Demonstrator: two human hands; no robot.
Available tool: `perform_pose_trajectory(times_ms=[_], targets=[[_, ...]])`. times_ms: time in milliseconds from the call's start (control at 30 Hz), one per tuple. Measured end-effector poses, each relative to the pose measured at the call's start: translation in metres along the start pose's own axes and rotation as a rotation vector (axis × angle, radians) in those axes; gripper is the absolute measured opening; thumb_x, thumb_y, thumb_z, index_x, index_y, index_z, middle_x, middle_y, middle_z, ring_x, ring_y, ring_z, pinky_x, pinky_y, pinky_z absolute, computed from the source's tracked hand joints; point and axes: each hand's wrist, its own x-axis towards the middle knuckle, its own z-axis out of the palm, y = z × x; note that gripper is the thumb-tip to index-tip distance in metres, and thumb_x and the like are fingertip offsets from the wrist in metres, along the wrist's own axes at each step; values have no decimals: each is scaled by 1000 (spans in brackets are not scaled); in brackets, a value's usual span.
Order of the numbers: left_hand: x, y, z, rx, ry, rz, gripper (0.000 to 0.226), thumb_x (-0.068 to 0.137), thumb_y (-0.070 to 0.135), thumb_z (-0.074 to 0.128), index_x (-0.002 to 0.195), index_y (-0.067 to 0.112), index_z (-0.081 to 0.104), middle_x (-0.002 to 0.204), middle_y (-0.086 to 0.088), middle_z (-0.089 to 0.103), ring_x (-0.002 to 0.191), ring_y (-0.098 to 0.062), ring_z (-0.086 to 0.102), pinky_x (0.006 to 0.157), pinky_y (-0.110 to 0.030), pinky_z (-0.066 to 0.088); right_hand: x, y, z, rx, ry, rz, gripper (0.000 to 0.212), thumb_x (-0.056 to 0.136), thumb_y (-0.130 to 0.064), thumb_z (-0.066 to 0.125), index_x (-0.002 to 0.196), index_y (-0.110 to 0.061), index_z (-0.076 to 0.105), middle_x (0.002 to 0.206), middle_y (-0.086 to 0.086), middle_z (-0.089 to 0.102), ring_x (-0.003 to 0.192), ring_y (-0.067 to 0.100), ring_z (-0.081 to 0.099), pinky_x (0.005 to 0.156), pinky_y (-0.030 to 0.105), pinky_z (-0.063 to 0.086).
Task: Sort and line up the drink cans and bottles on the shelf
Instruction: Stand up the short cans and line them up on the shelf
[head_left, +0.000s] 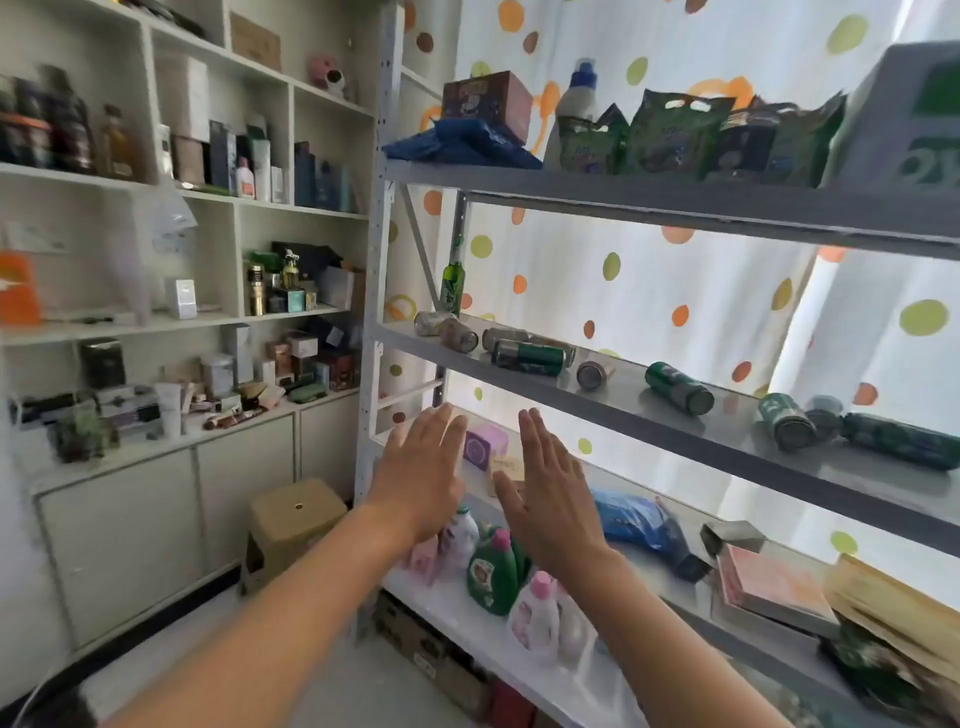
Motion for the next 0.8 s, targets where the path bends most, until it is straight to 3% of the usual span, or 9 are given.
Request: perform_pose_trajectory(times_ms=[167,467,600,800], targets=[[34,-34,22,194,-40,99,73,91,23,58,151,25,18,163,-4,6,150,-25,5,118,-47,12,48,4,32,56,-19,-21,69,104,-47,30,158,-23,-5,167,-4,-8,153,17,6,123,36,8],[127,-68,69,173,-5,-59,72,90,24,57,151,28,19,161,2,16,148,-19,13,118,-40,12,164,58,96,237,7,-110,69,103,-49,32,158,-23,-1,167,-1,3,152,19,11,120,33,10],[187,-81,73,232,-1,-117,69,93,25,51,153,27,18,162,1,12,149,-19,10,119,-40,11,231,85,108,309,28,-173,69,103,-48,35,157,-24,1,167,-1,10,151,20,17,121,38,17],[255,-102,81,253,67,-190,70,95,31,50,155,22,15,163,1,12,149,-19,11,118,-37,15,323,109,130,423,79,-160,66,100,-51,39,152,-36,2,164,-3,21,148,24,26,117,41,23]])
